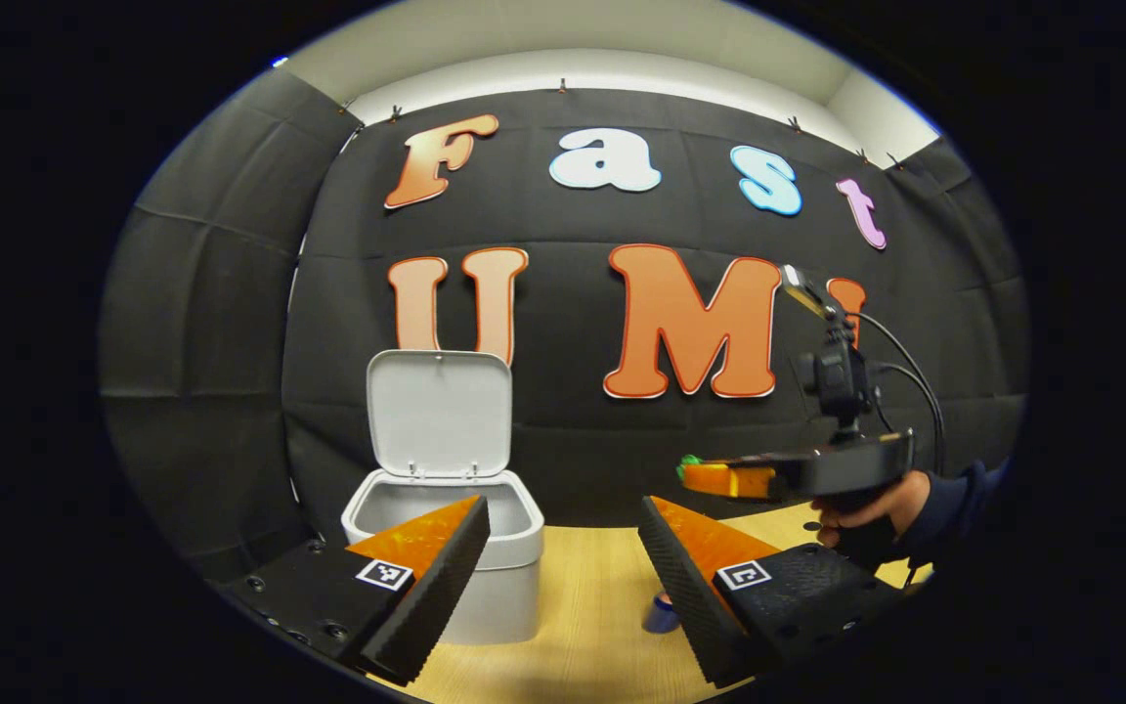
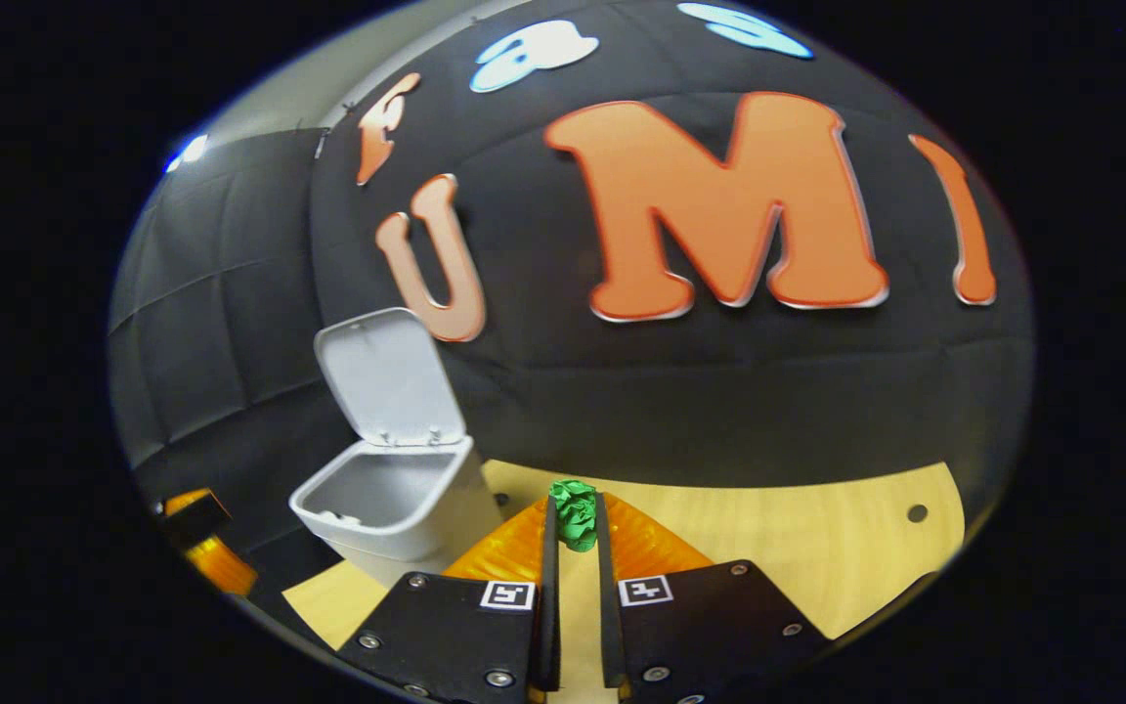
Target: Press the lid of the desktop garbage bin to open it, pick up the crumpled paper on the desktop and throw it into the bin, then pick up the pop can on the desktop and drop it into the bin, and finally close the garbage bin lid.
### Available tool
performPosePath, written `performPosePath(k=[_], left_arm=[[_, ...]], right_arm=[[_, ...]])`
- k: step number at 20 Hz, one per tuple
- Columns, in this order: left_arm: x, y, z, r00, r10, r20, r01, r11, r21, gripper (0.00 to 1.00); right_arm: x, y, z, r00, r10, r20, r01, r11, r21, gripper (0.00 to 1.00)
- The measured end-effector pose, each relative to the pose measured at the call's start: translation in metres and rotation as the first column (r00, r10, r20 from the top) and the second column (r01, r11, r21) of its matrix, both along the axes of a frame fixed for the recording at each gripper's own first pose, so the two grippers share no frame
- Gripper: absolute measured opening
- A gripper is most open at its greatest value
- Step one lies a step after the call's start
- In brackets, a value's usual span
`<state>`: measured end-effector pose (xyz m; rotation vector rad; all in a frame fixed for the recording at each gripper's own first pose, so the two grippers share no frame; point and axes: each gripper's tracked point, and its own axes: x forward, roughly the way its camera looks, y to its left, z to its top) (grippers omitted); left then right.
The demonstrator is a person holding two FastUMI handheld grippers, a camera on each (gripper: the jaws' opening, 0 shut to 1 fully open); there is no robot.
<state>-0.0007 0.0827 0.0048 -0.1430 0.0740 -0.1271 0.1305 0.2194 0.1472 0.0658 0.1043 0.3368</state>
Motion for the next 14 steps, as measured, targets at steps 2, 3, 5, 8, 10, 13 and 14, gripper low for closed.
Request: performPosePath(k=[2,3,5,8,10,13,14], left_arm=[[-0.003,0.025,-0.001,0.999,0.041,0.006,-0.041,0.999,0.004,0.97],[-0.005,0.037,-0.001,0.998,0.063,0.006,-0.063,0.998,0.004,0.96],[-0.008,0.063,-0.005,0.994,0.114,0.004,-0.114,0.993,0.005,0.96],[-0.018,0.098,-0.018,0.982,0.188,-0.017,-0.189,0.982,-0.009,0.96],[-0.026,0.12,-0.026,0.971,0.237,-0.036,-0.238,0.971,-0.016,0.96],[-0.026,0.136,-0.033,0.96,0.277,-0.052,-0.278,0.96,-0.025,0.95],[-0.023,0.134,-0.037,0.96,0.274,-0.061,-0.276,0.961,-0.03,0.94]], right_arm=[[0.007,0.048,0.004,0.998,0.068,-0.01,-0.068,0.997,-0.027,0.16],[0.011,0.072,0.0,0.994,0.105,-0.022,-0.106,0.994,-0.042,0.17],[0.023,0.112,-0.003,0.987,0.155,-0.047,-0.158,0.984,-0.08,0.17],[0.066,0.15,-0.011,0.969,0.217,-0.121,-0.232,0.963,-0.135,0.17],[0.089,0.151,-0.005,0.959,0.24,-0.149,-0.263,0.951,-0.164,0.22],[0.09,0.121,0.029,0.959,0.254,-0.128,-0.276,0.94,-0.2,0.31],[0.092,0.105,0.045,0.961,0.253,-0.111,-0.272,0.939,-0.211,0.46]])
